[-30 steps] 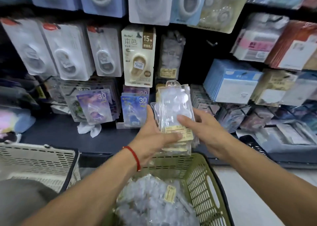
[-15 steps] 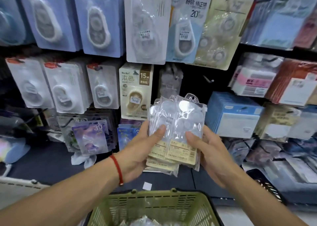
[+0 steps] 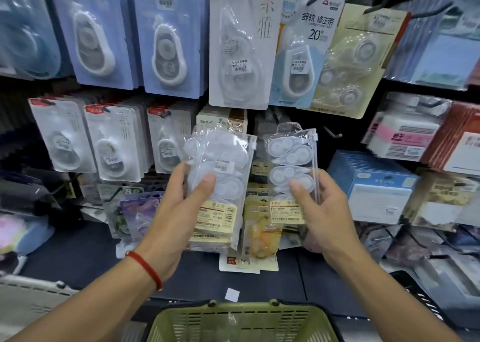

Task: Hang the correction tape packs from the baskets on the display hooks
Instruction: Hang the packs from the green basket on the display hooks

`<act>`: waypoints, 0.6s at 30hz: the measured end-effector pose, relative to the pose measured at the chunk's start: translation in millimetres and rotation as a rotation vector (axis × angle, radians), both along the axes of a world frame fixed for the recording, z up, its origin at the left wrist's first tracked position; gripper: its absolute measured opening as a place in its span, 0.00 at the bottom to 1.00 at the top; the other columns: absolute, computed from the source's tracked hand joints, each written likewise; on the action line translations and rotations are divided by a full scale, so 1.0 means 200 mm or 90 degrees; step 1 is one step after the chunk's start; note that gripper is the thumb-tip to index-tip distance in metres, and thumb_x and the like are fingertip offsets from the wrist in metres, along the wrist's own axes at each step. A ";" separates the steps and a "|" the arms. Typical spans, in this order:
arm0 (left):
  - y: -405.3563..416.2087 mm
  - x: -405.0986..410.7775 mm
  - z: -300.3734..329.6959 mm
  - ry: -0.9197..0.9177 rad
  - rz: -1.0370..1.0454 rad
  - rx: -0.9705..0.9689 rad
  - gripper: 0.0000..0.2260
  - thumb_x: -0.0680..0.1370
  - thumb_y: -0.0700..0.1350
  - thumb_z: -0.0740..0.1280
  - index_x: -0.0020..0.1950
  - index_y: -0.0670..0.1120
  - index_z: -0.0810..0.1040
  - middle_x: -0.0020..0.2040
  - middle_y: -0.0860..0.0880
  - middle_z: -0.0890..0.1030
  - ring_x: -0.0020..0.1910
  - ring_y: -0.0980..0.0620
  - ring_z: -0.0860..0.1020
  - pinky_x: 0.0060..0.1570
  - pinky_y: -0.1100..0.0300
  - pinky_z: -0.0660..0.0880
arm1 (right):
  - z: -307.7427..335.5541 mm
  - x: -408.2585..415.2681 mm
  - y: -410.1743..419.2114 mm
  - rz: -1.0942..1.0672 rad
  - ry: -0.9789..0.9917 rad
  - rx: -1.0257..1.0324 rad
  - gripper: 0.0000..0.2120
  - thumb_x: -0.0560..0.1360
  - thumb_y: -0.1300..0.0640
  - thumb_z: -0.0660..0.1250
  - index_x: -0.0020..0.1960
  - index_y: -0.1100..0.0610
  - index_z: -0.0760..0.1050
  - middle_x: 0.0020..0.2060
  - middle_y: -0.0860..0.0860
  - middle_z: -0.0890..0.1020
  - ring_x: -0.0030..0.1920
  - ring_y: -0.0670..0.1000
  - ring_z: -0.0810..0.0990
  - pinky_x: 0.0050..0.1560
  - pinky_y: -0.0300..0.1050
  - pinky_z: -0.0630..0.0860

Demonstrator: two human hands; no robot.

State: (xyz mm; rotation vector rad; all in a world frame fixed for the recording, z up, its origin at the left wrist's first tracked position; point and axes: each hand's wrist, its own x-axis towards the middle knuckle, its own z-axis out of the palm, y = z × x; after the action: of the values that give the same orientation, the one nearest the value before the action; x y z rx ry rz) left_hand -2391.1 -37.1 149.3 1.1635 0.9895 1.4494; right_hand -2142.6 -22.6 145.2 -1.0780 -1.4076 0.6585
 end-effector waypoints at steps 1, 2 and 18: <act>0.00 -0.01 0.01 -0.009 0.006 -0.004 0.36 0.69 0.68 0.73 0.75 0.63 0.70 0.75 0.59 0.75 0.76 0.52 0.73 0.77 0.42 0.67 | 0.01 -0.01 0.02 0.001 -0.001 -0.007 0.09 0.80 0.45 0.70 0.59 0.44 0.81 0.54 0.46 0.87 0.55 0.47 0.86 0.56 0.50 0.81; 0.00 -0.02 0.01 -0.018 0.008 -0.009 0.36 0.69 0.68 0.73 0.76 0.63 0.70 0.76 0.58 0.74 0.76 0.50 0.72 0.77 0.41 0.67 | 0.01 -0.03 0.04 0.004 0.002 -0.016 0.11 0.79 0.42 0.70 0.59 0.44 0.81 0.54 0.46 0.87 0.55 0.47 0.86 0.57 0.52 0.82; 0.00 -0.02 0.00 -0.034 -0.001 -0.020 0.26 0.70 0.65 0.73 0.69 0.69 0.74 0.70 0.63 0.79 0.71 0.59 0.76 0.74 0.46 0.71 | -0.08 -0.03 0.13 -0.098 0.015 -0.221 0.25 0.76 0.34 0.70 0.66 0.48 0.76 0.56 0.47 0.85 0.50 0.48 0.84 0.46 0.46 0.77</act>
State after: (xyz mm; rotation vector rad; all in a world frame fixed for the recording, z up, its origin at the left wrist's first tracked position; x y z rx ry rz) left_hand -2395.4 -36.5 148.9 1.0974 0.9710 1.4503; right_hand -2149.3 3.6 128.4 -1.4302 -1.2005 0.8183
